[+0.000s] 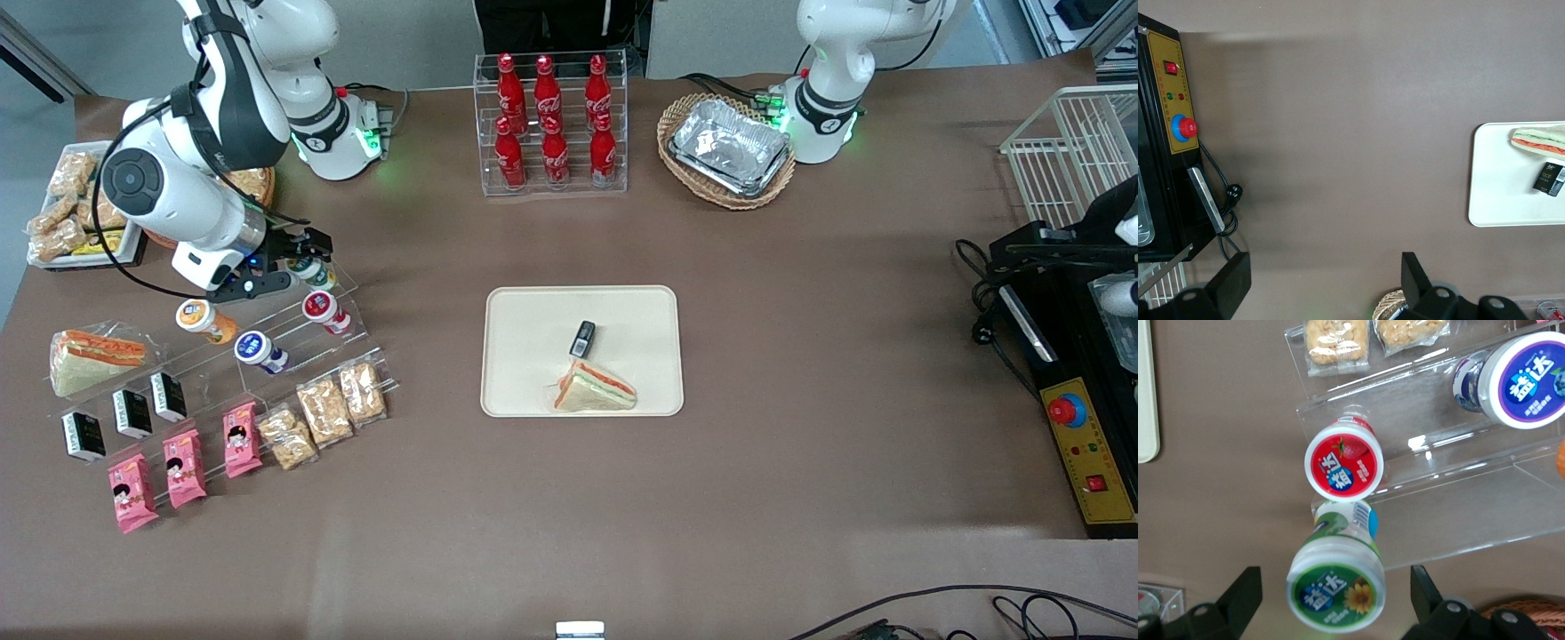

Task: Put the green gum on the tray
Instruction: 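Lower the right gripper and close it around the green gum tub, then lift the green gum tub up off the rack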

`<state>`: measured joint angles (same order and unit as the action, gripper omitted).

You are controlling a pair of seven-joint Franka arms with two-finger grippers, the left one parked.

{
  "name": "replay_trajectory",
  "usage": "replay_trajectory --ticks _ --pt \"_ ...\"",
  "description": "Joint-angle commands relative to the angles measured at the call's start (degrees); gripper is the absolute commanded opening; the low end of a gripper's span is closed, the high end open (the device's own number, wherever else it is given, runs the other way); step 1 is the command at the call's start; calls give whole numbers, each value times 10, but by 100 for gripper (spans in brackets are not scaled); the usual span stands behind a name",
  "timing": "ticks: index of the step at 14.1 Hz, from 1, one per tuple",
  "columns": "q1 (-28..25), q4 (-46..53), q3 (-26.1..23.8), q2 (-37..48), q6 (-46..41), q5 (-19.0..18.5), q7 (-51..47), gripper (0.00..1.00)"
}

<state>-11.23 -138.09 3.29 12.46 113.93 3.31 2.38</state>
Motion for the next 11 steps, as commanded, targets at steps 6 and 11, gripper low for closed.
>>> replay_trajectory --ticks 6,11 --pt "-12 10 2 -1 -12 2 2 26" --pt "-13 128 3 -13 -150 1 -9 26"
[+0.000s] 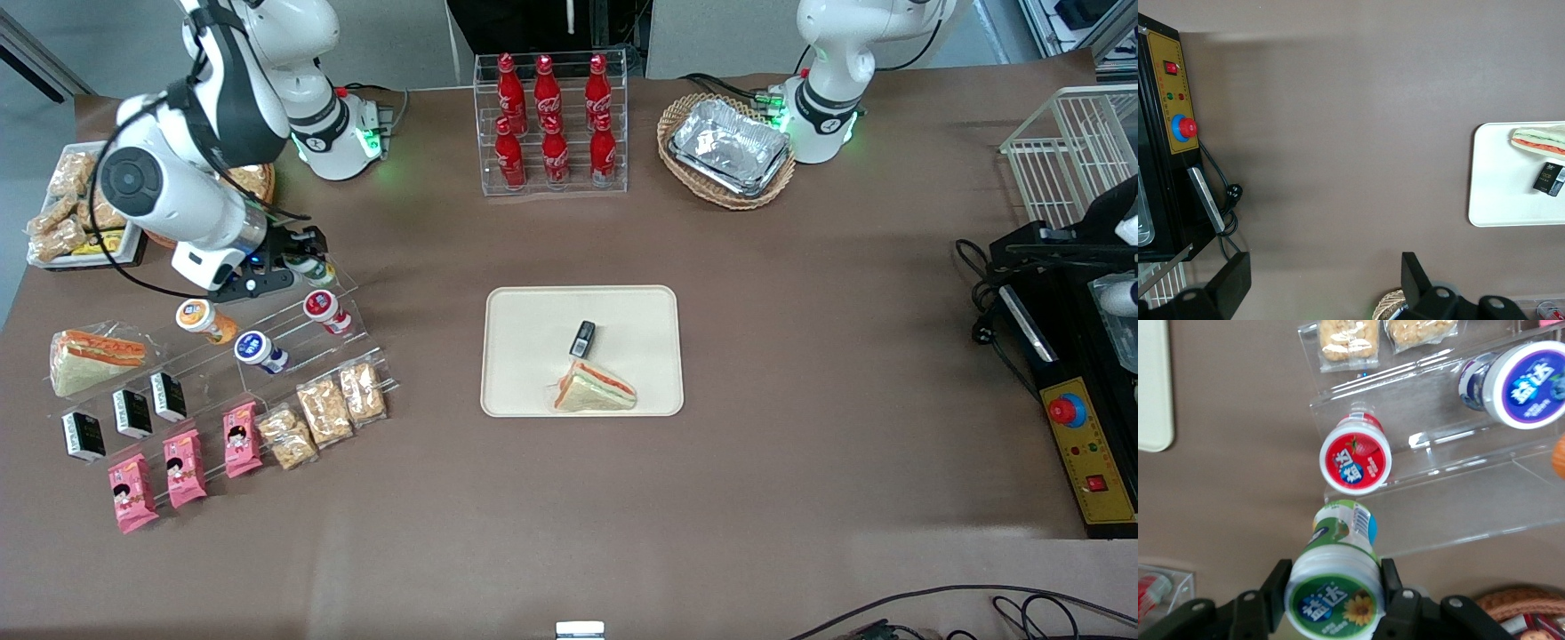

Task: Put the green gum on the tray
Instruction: 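Lift the green gum tub up off the rack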

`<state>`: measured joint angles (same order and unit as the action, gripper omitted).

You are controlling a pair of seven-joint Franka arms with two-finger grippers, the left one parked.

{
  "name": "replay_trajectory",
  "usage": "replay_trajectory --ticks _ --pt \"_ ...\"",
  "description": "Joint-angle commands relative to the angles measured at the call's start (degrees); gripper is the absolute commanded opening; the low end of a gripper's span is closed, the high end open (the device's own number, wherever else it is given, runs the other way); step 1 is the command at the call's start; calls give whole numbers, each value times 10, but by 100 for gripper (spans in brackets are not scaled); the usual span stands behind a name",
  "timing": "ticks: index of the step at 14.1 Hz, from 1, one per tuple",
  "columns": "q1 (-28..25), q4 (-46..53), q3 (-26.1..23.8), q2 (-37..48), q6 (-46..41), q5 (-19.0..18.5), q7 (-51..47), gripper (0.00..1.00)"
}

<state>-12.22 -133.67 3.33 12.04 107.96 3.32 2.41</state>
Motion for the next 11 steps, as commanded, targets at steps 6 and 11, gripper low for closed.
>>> replay_trajectory --ticks 6,11 --pt "-7 277 1 -74 -251 7 -29 26" --pt "-95 356 -3 -117 -289 33 -164 27"
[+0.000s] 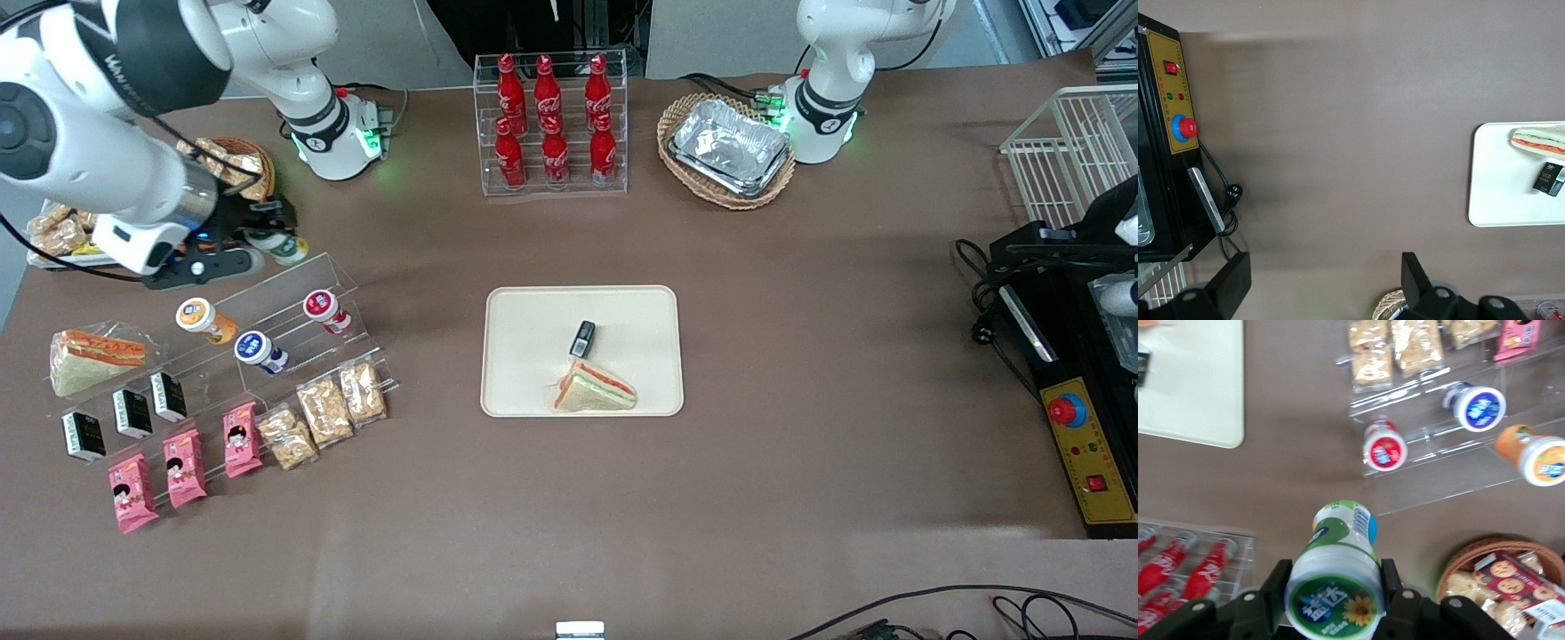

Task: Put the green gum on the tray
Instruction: 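Lift the green gum tub up off the rack, then carry the green gum tub over the cream tray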

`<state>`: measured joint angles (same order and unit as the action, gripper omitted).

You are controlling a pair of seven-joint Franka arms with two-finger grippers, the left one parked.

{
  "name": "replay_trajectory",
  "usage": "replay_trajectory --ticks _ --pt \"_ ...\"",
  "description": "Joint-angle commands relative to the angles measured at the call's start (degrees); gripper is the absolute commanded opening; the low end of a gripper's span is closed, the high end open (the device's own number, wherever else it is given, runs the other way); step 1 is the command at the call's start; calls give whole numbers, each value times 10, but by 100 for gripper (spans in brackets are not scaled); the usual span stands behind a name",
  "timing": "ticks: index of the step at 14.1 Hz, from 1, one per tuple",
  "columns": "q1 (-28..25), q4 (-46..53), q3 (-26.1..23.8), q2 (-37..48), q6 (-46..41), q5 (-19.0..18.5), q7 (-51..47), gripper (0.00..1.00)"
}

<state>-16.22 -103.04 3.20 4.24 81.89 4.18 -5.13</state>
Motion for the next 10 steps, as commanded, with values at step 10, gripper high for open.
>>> replay_trajectory --ticks 10 --pt "-247 -78 -1 -93 225 51 -315 27"
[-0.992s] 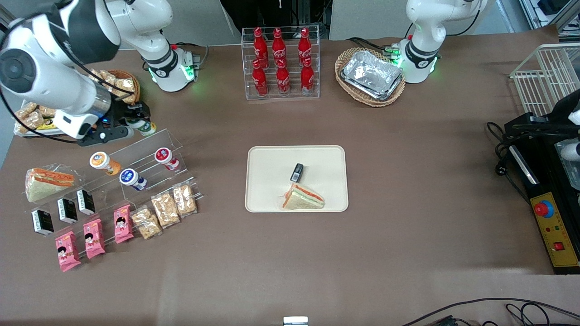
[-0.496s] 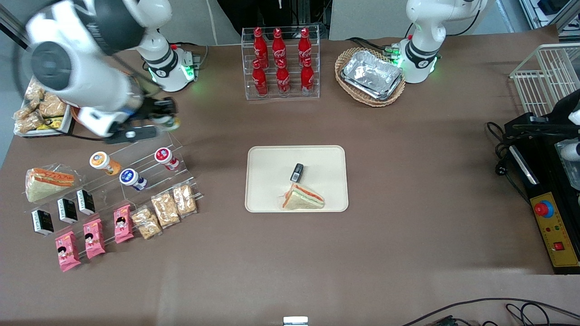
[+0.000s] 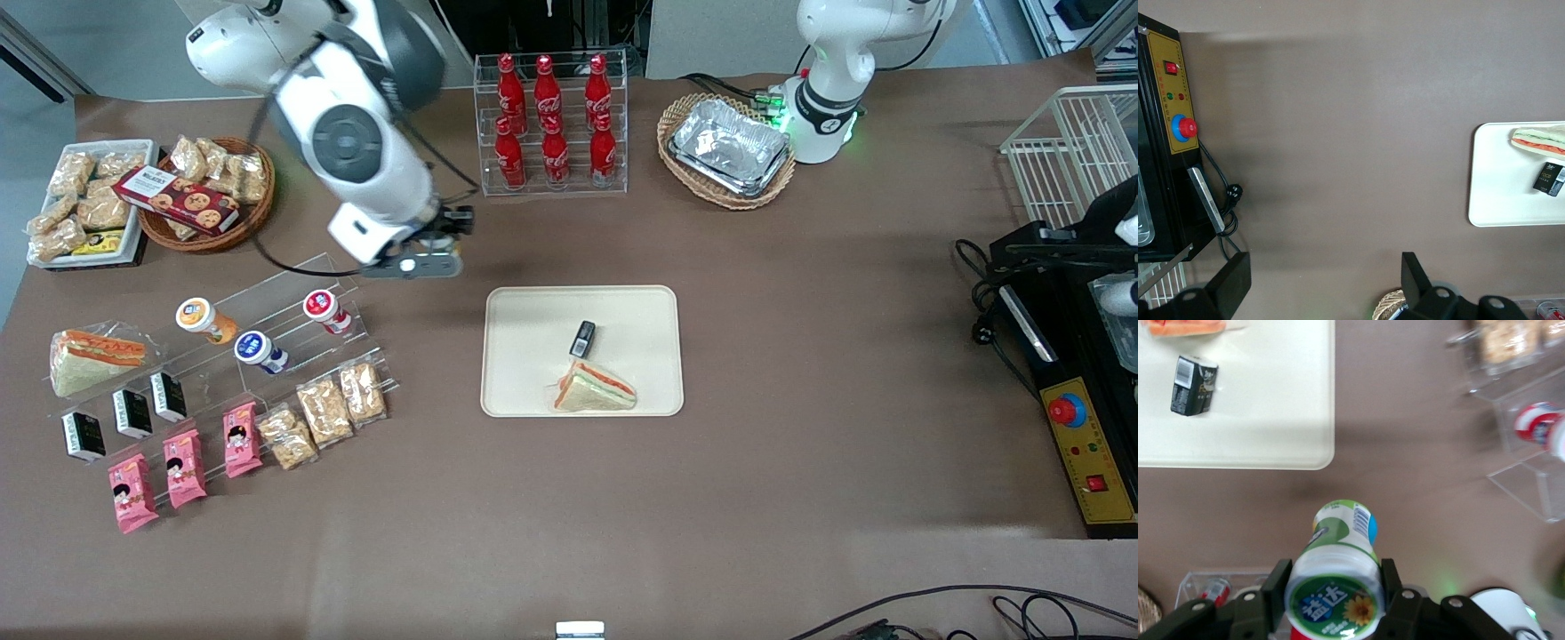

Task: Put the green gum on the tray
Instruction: 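Carry the green gum tub over the cream tray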

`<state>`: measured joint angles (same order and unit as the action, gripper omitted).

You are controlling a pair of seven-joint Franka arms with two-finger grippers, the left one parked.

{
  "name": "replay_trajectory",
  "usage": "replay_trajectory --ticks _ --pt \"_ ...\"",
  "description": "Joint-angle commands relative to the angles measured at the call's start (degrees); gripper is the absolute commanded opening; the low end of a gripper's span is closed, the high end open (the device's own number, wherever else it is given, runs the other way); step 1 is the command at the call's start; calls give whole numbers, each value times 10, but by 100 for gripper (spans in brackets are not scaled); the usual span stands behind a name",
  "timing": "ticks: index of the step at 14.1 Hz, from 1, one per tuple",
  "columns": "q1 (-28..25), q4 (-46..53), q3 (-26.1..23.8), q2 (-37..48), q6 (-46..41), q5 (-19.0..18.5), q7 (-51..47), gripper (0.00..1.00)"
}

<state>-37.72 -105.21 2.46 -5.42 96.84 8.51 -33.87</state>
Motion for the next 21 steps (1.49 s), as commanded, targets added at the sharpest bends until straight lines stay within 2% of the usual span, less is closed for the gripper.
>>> replay_trajectory --ticks 1,8,17,18,19,20,21 --pt "-44 -68 6 -5 104 8 -36 27" --pt "-82 -78 6 -106 259 8 -60 28" --pt "-96 -76 3 -181 356 9 -59 28" --pt "-96 -76 3 -183 356 9 -59 31" --pt "-96 -75 3 -186 359 9 -59 40" --pt "-97 -76 3 -190 367 9 -60 41" --pt "-97 -75 3 -194 373 9 -60 46"
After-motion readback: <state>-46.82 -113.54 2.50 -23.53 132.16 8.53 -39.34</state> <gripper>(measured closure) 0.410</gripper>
